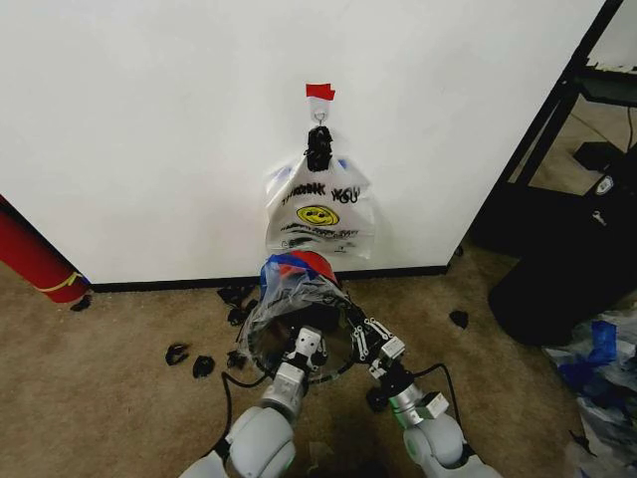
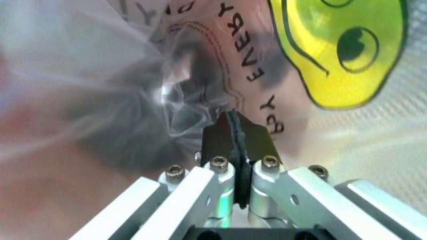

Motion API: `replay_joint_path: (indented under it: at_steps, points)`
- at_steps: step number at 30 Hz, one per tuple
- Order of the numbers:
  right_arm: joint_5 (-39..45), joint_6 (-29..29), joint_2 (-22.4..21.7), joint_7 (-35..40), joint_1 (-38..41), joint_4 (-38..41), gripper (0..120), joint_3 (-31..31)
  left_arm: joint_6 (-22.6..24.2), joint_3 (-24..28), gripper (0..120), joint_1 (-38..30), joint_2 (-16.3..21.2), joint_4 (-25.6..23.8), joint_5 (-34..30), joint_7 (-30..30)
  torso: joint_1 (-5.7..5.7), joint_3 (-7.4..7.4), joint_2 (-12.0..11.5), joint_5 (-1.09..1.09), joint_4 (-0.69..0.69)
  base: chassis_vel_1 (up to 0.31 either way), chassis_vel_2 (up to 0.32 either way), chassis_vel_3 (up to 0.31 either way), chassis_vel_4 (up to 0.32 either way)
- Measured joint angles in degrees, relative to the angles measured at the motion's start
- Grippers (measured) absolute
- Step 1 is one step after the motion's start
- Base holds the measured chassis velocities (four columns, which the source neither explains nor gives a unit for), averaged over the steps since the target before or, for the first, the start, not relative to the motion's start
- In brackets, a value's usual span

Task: Pick up the garbage bag from the wall and place it over the trash bin.

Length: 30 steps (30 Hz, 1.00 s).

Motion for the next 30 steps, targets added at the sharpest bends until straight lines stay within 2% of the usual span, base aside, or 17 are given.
replay_joint_path:
  at_steps: [3,11,20,30]
  points:
    - [-1.07,0.7,-0.52,-1.01,0.73,-0.85,0,1.04,1.93,-0.9,0,0.25,3.02,-1.89,-0.21,4.96,0.0,0.0,0.0,0.0,0.0,0.0,0.0,0.0,0.0]
    - [-1.47,1.12,-0.89,-1.68,1.59,-1.27,0,2.18,5.62,-1.11,0,0.36,6.48,-3.4,-0.82,12.84,0.0,0.0,0.0,0.01,0.0,0.0,0.0,0.0,0.0]
    - [-1.47,1.24,-0.35,-1.72,0.86,-0.85,0,1.69,7.1,0.66,0,-1.35,4.02,-2.04,-3.19,13.35,0.0,0.0,0.0,0.01,0.0,0.0,0.0,0.0,0.0]
    - [-1.53,1.25,0.55,-1.64,0.35,-0.07,0,0.3,7.32,0.38,0,-4.68,0.55,1.4,-6.14,9.38,0.0,0.0,0.0,0.01,0.0,0.0,0.0,0.0,0.0]
